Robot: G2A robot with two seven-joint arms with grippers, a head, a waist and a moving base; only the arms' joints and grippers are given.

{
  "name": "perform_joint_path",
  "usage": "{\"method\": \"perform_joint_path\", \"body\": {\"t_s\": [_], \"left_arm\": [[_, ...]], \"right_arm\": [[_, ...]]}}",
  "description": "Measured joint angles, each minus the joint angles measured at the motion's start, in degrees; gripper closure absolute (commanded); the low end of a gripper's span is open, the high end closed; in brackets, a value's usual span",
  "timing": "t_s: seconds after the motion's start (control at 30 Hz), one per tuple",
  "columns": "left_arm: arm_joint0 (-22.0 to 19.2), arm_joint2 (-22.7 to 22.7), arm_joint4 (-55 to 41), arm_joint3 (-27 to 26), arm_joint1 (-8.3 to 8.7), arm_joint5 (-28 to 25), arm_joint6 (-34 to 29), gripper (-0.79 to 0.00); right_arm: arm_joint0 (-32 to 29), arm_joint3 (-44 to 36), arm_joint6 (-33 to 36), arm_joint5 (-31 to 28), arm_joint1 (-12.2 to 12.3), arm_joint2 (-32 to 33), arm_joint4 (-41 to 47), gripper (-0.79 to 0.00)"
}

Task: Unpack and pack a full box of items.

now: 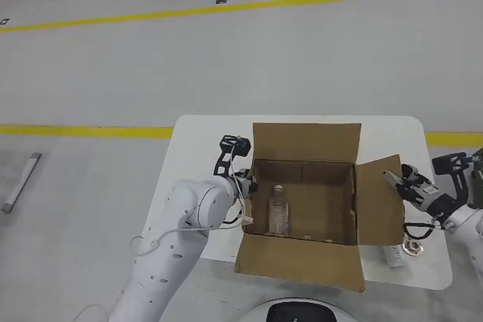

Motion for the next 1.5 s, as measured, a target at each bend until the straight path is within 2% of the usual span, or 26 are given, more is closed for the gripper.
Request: {"method": "perform_joint_path", "body": {"t_s": [0.03, 0.07, 0.1, 0.2, 0.3, 0.33, 0.37, 0.4, 0.43, 0.8, 1.03, 1.3, 1.37, 1.4, 1.43, 1.5], "left_arm": [[-0.04, -0.10, -0.08, 0.08, -0.03, 0.05, 0.05, 0.000], [-0.08, -0.21, -0.17, 0.15, -0.06, 0.12, 0.12, 0.000], [-0.12, -0.37, -0.36, 0.24, -0.10, 0.21, 0.19, 0.000], [-0.23, -0.87, -0.79, 0.64, -0.15, 0.24, 0.31, 0.000], [-0.29, -1.60, -0.99, 1.10, -0.15, 0.31, 0.42, -0.065], [-0.28, -1.84, -0.97, 1.24, -0.13, 0.33, 0.43, -0.163], [-0.27, -2.11, -0.93, 1.39, -0.10, 0.37, 0.45, -0.326], [-0.24, -2.51, -0.87, 1.64, -0.07, 0.45, 0.49, -0.508], [-0.23, -2.85, -0.79, 1.86, -0.03, 0.57, 0.54, -0.785], [0.12, -6.48, 5.59, 5.54, 0.75, 2.01, -0.06, -0.785], [1.03, -6.42, 9.63, 7.85, 0.86, 2.15, 0.14, -0.785], [1.44, -6.38, 10.14, 9.00, 0.55, 2.61, 0.76, -0.785], [1.51, -6.63, 9.80, 8.47, 0.48, 2.73, 0.72, -0.785], [1.58, -6.84, 9.61, 7.99, 0.47, 2.75, 0.76, -0.785], [1.69, -7.16, 9.17, 7.32, 0.46, 2.78, 0.79, -0.785], [2.12, -8.32, 7.45, 5.17, 0.47, 2.73, 0.93, -0.785]], "right_arm": [[0.10, 0.23, 0.19, 0.01, 0.01, -0.15, 0.48, -0.296], [0.21, 0.46, 0.44, -0.14, 0.02, -0.30, 0.96, -0.243], [0.38, 0.85, 0.92, -0.37, 0.06, -0.51, 1.30, -0.015], [1.12, 2.05, 1.41, -0.17, 0.12, -1.11, 1.59, 0.000], [1.71, 2.85, 1.26, -0.49, 0.18, -1.45, 1.84, 0.000], [1.82, 2.99, 1.23, -0.64, 0.21, -1.52, 1.80, 0.000], [1.91, 3.08, 1.22, -0.84, 0.24, -1.60, 1.70, 0.000], [2.04, 3.21, 1.22, -1.11, 0.28, -1.69, 1.51, 0.000], [2.14, 3.31, 1.20, -1.22, 0.31, -1.76, 1.38, 0.000], [2.81, 3.75, 0.72, -0.65, 0.56, -2.19, 0.75, 0.000], [2.89, 3.65, 0.50, -0.16, 0.70, -2.33, 0.61, 0.000], [2.93, 3.63, 0.56, 0.02, 0.89, -2.44, 0.62, 0.000], [2.82, 3.43, 0.38, 0.20, 0.92, -2.29, 0.76, -0.332], [2.74, 3.24, 0.04, 0.20, 0.93, -2.16, 0.98, -0.597], [2.62, 3.00, -0.47, 0.05, 0.93, -2.01, 1.31, -0.785], [2.19, 2.18, -2.12, -0.77, 0.92, -1.38, 2.21, -0.785]]}}
